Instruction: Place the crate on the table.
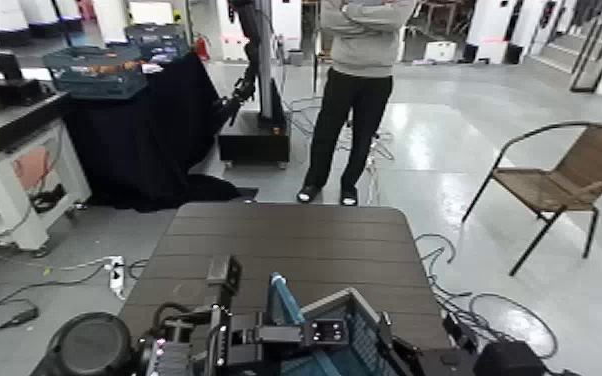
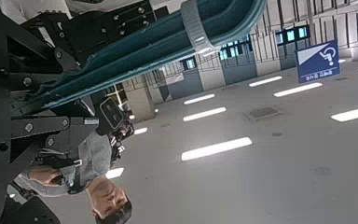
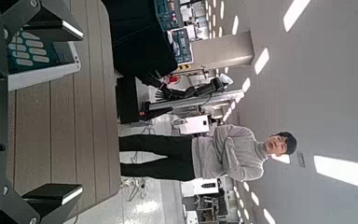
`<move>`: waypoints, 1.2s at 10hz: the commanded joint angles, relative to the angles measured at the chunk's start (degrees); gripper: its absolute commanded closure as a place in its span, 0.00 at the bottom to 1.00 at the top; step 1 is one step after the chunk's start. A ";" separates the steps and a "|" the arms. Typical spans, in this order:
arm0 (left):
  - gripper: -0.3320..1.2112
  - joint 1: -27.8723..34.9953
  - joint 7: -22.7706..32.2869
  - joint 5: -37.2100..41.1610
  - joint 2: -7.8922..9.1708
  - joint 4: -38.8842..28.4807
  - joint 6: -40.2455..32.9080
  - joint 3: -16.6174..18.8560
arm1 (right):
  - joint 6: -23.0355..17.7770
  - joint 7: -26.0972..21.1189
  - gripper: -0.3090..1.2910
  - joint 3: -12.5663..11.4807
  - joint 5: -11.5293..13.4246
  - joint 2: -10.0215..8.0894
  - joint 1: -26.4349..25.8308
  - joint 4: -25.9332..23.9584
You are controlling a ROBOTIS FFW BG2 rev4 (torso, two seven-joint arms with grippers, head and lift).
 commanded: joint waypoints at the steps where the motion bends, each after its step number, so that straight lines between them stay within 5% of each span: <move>1: 0.99 0.00 0.00 -0.17 -0.09 0.02 0.00 0.10 | -0.01 -0.01 0.29 -0.02 0.05 0.00 0.00 0.02; 7: 0.99 -1.50 -0.44 -2.11 -0.62 1.95 -1.05 -0.07 | -0.18 -0.01 0.29 0.24 -0.12 0.09 0.00 0.10; 9: 0.99 -5.10 -8.88 -11.25 -1.06 5.55 -3.42 -2.45 | -0.18 -0.01 0.29 0.24 -0.21 0.09 0.00 0.19; 12: 0.99 -9.23 -12.92 -15.56 -1.23 11.18 -6.41 -5.96 | -0.36 -0.01 0.29 0.50 -0.39 0.09 -0.17 0.46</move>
